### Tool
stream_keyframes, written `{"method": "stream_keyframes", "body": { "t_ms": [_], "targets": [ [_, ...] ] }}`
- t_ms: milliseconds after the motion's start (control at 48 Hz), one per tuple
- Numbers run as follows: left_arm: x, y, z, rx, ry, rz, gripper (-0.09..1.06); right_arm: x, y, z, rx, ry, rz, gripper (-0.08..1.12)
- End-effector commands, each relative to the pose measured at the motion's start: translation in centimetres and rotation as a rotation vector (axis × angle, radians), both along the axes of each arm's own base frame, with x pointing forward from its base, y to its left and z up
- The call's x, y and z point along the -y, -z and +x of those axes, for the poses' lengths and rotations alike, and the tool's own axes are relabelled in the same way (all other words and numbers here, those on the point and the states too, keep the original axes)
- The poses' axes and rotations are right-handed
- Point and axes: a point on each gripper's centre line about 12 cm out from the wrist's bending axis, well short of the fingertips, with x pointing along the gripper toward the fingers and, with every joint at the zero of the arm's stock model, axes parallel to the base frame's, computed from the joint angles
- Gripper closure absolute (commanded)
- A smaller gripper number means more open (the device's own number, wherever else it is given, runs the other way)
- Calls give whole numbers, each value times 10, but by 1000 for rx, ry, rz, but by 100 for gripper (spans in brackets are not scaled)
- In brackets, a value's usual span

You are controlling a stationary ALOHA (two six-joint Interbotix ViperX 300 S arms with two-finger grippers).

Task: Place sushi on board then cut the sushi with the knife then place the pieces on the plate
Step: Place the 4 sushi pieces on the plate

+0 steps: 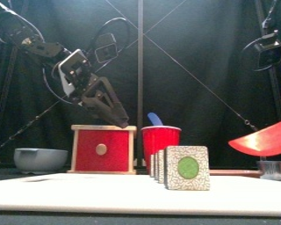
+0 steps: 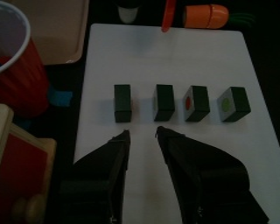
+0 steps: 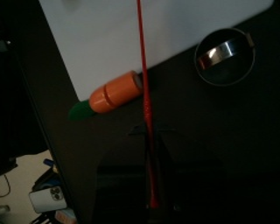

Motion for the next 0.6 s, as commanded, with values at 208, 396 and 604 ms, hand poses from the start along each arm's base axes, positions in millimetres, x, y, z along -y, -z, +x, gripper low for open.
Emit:
{"method": "stream_keyframes", "body": {
  "t_ms": [208, 396, 604],
  "targets": [
    [-5, -6, 2, 26, -12, 3, 25, 9, 1, 3, -7, 40, -22, 48],
    [-4, -4, 0, 18, -14, -1, 25, 10, 2, 1, -24, 43, -22, 23],
    [-5, -2, -2, 17, -16, -2, 25, 17, -12, 8, 10, 39, -86, 19]
  ]
}}
